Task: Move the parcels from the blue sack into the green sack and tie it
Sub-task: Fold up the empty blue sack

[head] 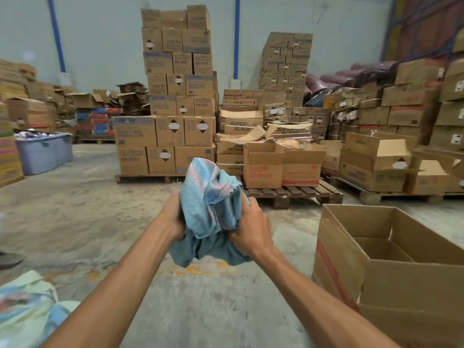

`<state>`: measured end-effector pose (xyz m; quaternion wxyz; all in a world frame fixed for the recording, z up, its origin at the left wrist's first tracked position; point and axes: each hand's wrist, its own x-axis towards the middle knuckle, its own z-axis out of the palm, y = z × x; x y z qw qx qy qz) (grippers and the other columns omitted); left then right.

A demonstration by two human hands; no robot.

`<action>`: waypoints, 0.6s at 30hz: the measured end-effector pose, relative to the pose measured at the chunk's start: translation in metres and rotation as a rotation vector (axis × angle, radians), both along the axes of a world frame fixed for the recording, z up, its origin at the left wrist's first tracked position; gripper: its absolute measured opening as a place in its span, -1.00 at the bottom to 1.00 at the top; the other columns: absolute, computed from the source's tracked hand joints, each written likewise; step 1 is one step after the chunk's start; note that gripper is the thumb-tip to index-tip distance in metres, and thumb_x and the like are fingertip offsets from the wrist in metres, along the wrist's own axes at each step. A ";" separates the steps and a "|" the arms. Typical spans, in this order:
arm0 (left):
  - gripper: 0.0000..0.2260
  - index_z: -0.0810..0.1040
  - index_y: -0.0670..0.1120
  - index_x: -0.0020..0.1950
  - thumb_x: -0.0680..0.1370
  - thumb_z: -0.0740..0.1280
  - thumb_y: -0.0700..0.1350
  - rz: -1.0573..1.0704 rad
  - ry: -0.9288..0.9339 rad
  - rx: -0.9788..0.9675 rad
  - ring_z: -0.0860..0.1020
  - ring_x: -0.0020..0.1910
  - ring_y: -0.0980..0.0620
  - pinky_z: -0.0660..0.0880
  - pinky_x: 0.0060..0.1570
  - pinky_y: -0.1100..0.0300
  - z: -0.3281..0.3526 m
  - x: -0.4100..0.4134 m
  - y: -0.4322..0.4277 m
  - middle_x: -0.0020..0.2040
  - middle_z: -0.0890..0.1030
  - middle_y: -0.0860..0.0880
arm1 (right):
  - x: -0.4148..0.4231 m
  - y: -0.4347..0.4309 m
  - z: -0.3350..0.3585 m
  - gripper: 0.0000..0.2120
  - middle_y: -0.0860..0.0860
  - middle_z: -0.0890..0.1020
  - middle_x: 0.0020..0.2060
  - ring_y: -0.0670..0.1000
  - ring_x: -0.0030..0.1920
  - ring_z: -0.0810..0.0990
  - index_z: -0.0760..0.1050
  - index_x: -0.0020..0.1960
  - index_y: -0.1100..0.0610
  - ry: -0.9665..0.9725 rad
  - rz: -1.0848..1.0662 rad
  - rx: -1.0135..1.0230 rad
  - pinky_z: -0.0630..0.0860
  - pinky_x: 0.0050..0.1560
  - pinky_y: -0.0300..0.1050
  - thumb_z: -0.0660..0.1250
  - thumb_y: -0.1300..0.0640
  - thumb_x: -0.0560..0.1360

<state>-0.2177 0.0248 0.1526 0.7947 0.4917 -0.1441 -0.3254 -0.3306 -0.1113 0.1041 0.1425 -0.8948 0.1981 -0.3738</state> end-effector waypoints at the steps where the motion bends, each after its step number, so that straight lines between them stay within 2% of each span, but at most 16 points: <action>1: -0.62 0.55 -0.15 0.12 0.46 0.28 0.08 -0.068 -0.026 -0.040 0.53 -0.02 -0.15 0.41 0.18 0.02 0.004 0.001 0.003 0.04 0.55 -0.21 | 0.001 -0.003 0.003 -0.31 0.06 0.51 0.11 0.21 -0.08 0.61 0.24 0.46 -0.12 -0.020 -0.033 -0.030 0.46 -0.21 -0.03 0.44 0.05 0.40; 2: -0.56 0.52 -0.15 0.15 0.42 0.26 0.13 -0.110 -0.069 -0.071 0.53 0.06 -0.17 0.38 0.23 -0.01 0.008 0.000 0.003 0.13 0.53 -0.20 | 0.001 -0.007 0.006 -0.29 0.07 0.51 0.14 0.21 -0.10 0.62 0.20 0.46 -0.14 -0.024 -0.081 -0.063 0.45 -0.23 -0.03 0.45 0.08 0.41; 4: -0.39 0.54 -0.16 0.28 0.50 0.20 0.30 -0.203 -0.205 -0.032 0.55 0.22 -0.20 0.38 0.34 -0.09 0.020 -0.010 0.001 0.27 0.57 -0.18 | 0.001 -0.012 0.009 -0.19 0.12 0.49 0.18 0.20 -0.20 0.62 0.14 0.46 -0.16 -0.016 -0.170 -0.162 0.49 -0.31 -0.01 0.48 0.19 0.37; 6: -0.35 0.57 -0.04 0.30 0.50 0.16 0.43 -0.232 -0.342 0.084 0.61 0.20 -0.18 0.47 0.27 -0.15 0.022 -0.025 -0.006 0.19 0.65 -0.17 | 0.001 -0.013 0.009 -0.11 0.13 0.49 0.14 0.18 -0.24 0.59 0.14 0.47 -0.16 -0.070 -0.203 -0.271 0.52 -0.37 0.01 0.51 0.30 0.32; 7: -0.38 0.57 0.00 0.28 0.46 0.24 0.42 -0.229 -0.390 0.143 0.64 0.15 -0.18 0.50 0.23 -0.16 0.023 -0.032 -0.010 0.15 0.67 -0.15 | 0.000 -0.012 0.009 -0.11 0.13 0.50 0.14 0.18 -0.22 0.59 0.17 0.46 -0.14 -0.093 -0.201 -0.315 0.51 -0.38 0.01 0.51 0.33 0.31; 9: -0.51 0.58 -0.04 0.27 0.44 0.48 0.19 -0.182 -0.380 0.199 0.67 0.07 -0.18 0.56 0.14 -0.16 0.018 -0.033 -0.014 0.10 0.69 -0.16 | -0.003 -0.011 0.006 -0.11 0.11 0.49 0.22 0.20 -0.12 0.59 0.17 0.46 -0.14 -0.106 -0.167 -0.332 0.54 -0.33 0.03 0.52 0.31 0.30; 10: -0.58 0.60 -0.11 0.24 0.45 0.51 0.01 -0.129 -0.338 0.187 0.68 0.02 -0.19 0.60 0.06 -0.13 0.015 -0.031 -0.016 0.06 0.70 -0.19 | -0.004 -0.012 0.004 -0.08 0.07 0.47 0.25 0.18 -0.06 0.58 0.16 0.46 -0.16 -0.102 -0.136 -0.316 0.54 -0.29 0.02 0.54 0.27 0.27; 12: -0.73 0.62 -0.22 0.11 0.41 0.42 -0.26 -0.024 -0.241 0.152 0.68 -0.15 -0.18 0.63 -0.11 -0.06 0.011 -0.027 -0.019 -0.08 0.70 -0.23 | -0.007 -0.014 0.003 -0.05 -0.04 0.43 0.29 0.12 0.07 0.55 0.17 0.45 -0.19 -0.130 -0.010 -0.233 0.52 -0.18 -0.04 0.59 0.10 0.21; 14: -0.71 0.63 -0.25 0.06 0.36 0.33 -0.36 0.084 -0.168 0.107 0.66 -0.18 -0.18 0.63 -0.09 -0.14 0.010 -0.019 -0.020 -0.08 0.67 -0.28 | -0.010 -0.016 -0.001 -0.02 -0.08 0.36 0.39 0.05 0.30 0.45 0.16 0.48 -0.18 -0.216 0.206 -0.082 0.53 0.10 -0.05 0.60 -0.17 0.19; 15: -0.67 0.63 -0.28 0.09 0.34 0.31 -0.39 0.131 -0.142 0.075 0.65 -0.15 -0.21 0.61 -0.03 -0.21 0.010 -0.014 -0.020 -0.04 0.65 -0.31 | -0.011 -0.016 -0.003 0.07 -0.08 0.27 0.47 0.03 0.42 0.35 0.11 0.51 -0.17 -0.212 0.305 -0.020 0.47 0.28 0.01 0.60 -0.27 0.16; 16: -0.62 0.62 -0.31 0.13 0.34 0.29 -0.41 0.164 -0.123 0.045 0.63 -0.12 -0.23 0.58 0.01 -0.27 0.008 -0.006 -0.019 -0.03 0.64 -0.33 | -0.011 -0.017 -0.003 0.21 -0.07 0.16 0.53 0.03 0.52 0.22 0.02 0.55 -0.16 -0.162 0.377 0.017 0.37 0.43 0.08 0.61 -0.32 0.10; 18: -0.59 0.61 -0.33 0.15 0.32 0.29 -0.43 0.221 -0.105 0.016 0.63 -0.11 -0.26 0.55 0.03 -0.33 0.007 0.005 -0.014 -0.06 0.63 -0.35 | -0.011 -0.017 0.002 0.41 -0.16 -0.10 0.59 -0.03 0.61 -0.07 -0.17 0.59 -0.18 0.004 0.451 0.092 0.11 0.58 0.17 0.62 -0.38 0.00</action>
